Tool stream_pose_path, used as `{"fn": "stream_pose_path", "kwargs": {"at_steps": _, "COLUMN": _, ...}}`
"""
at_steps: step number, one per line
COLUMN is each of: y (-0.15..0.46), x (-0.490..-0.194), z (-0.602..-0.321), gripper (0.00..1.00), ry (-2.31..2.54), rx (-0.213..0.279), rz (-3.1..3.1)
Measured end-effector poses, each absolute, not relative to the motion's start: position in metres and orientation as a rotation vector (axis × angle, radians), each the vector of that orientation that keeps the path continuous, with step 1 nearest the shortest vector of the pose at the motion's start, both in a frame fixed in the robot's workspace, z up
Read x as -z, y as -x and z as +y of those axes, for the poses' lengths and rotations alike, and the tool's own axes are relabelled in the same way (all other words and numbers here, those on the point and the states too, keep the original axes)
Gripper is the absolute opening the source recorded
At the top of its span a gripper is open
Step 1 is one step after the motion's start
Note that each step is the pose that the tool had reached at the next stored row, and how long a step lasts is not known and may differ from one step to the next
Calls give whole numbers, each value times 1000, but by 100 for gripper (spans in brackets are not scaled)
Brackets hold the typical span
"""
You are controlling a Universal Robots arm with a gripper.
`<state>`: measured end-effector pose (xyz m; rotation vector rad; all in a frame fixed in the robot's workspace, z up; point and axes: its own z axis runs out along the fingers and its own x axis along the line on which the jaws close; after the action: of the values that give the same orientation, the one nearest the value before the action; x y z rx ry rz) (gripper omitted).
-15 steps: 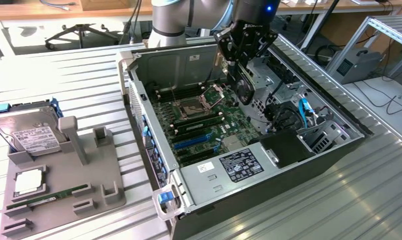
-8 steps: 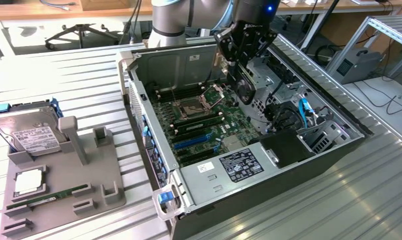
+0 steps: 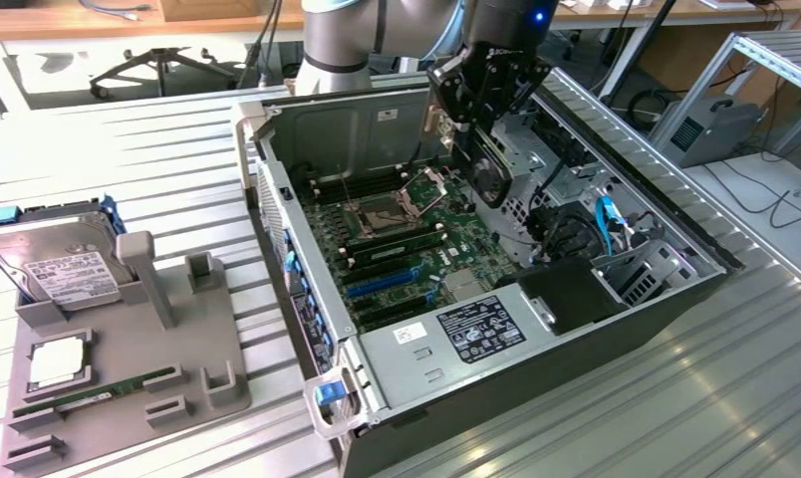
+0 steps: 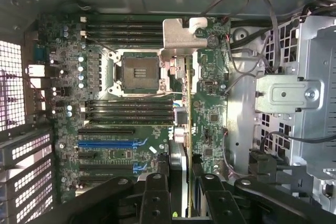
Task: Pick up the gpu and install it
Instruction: 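Insert the gpu into the slot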
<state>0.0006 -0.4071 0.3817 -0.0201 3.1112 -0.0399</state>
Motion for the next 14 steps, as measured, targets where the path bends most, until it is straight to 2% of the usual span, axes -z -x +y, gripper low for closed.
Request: {"fn": "stream_pose_path", "kwargs": {"at_steps": 14, "y": -1, "x": -382, "z": -407, "gripper": 27, "ry": 88, "rx": 39, "rz": 3109}}
